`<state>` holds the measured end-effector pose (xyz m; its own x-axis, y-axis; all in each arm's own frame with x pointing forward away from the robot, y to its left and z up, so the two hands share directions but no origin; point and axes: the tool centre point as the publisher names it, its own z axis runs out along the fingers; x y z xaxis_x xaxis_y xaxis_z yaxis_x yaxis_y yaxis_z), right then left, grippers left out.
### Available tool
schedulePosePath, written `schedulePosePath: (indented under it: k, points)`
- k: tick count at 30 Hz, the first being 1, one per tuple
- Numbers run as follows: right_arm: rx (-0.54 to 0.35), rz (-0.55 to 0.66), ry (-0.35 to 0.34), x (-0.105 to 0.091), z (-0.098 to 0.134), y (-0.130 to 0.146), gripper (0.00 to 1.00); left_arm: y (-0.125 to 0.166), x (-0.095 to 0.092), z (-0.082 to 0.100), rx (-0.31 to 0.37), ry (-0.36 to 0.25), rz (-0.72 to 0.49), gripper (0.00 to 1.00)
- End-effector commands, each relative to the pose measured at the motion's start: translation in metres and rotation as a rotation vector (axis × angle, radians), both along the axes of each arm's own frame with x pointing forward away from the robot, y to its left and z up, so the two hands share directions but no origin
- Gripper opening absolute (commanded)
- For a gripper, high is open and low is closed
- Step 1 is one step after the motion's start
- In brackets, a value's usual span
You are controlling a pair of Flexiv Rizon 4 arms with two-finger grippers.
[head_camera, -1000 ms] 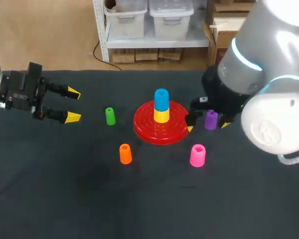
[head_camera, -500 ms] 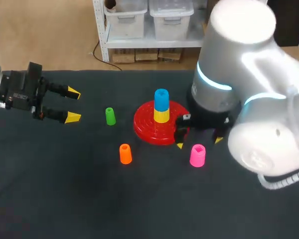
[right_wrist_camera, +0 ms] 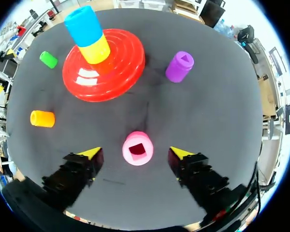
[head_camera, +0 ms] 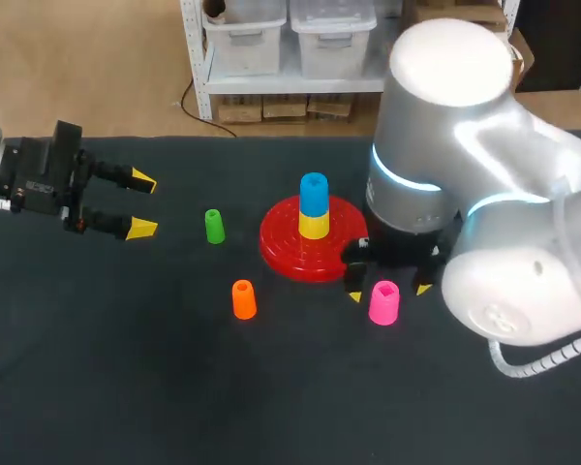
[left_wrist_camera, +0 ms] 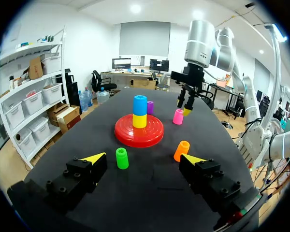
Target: Pick up and stack the cylinders on the red base in this order: pink,purple,orange,green
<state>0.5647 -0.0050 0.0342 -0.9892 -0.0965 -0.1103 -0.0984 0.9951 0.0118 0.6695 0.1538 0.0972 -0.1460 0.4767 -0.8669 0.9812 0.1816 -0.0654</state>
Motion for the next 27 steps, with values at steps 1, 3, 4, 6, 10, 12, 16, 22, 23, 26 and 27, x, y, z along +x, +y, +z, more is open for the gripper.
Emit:
schedulePosePath:
  k: [1,3,4,6,10,12,16,22,23,26,27]
  points:
    - [-0.014,-0.009,0.013,0.008,0.001,0.004,0.49,0.0,0.0,0.0,0.002,0.0,0.0,1.0]
    - [-0.012,-0.006,0.012,0.009,-0.001,0.004,0.47,0.0,0.0,0.0,0.002,0.0,0.0,1.0]
    - [-0.011,-0.005,0.012,0.009,-0.001,0.004,0.46,0.0,0.0,0.0,0.002,0.0,0.0,1.0]
    - [-0.005,-0.007,0.011,0.009,-0.002,0.006,0.46,0.0,0.0,0.0,0.002,0.0,0.0,1.0]
    - [-0.003,-0.01,0.01,0.005,-0.005,0.005,0.47,0.0,0.0,0.0,0.002,0.0,0.0,1.0]
    - [-0.01,-0.017,0.01,0.002,-0.005,0.005,0.49,0.0,0.0,0.0,0.002,0.0,0.0,1.0]
    - [-0.016,-0.035,0.005,-0.002,-0.006,0.001,0.64,0.0,0.0,0.0,0.002,0.0,0.0,1.0]
    - [-0.031,-0.055,-0.016,-0.004,-0.008,0.001,0.67,0.0,0.0,0.0,0.002,0.0,0.0,1.0]
    - [-0.032,-0.058,-0.023,-0.004,-0.008,0.001,0.65,0.0,0.0,0.0,0.002,0.0,0.0,1.0]
    - [-0.034,-0.066,-0.031,-0.006,-0.01,0.001,0.62,0.0,0.0,0.0,0.002,0.0,0.0,1.0]
    - [-0.033,-0.069,-0.034,-0.006,-0.011,0.001,0.6,0.0,0.0,0.0,0.002,0.0,0.0,1.0]
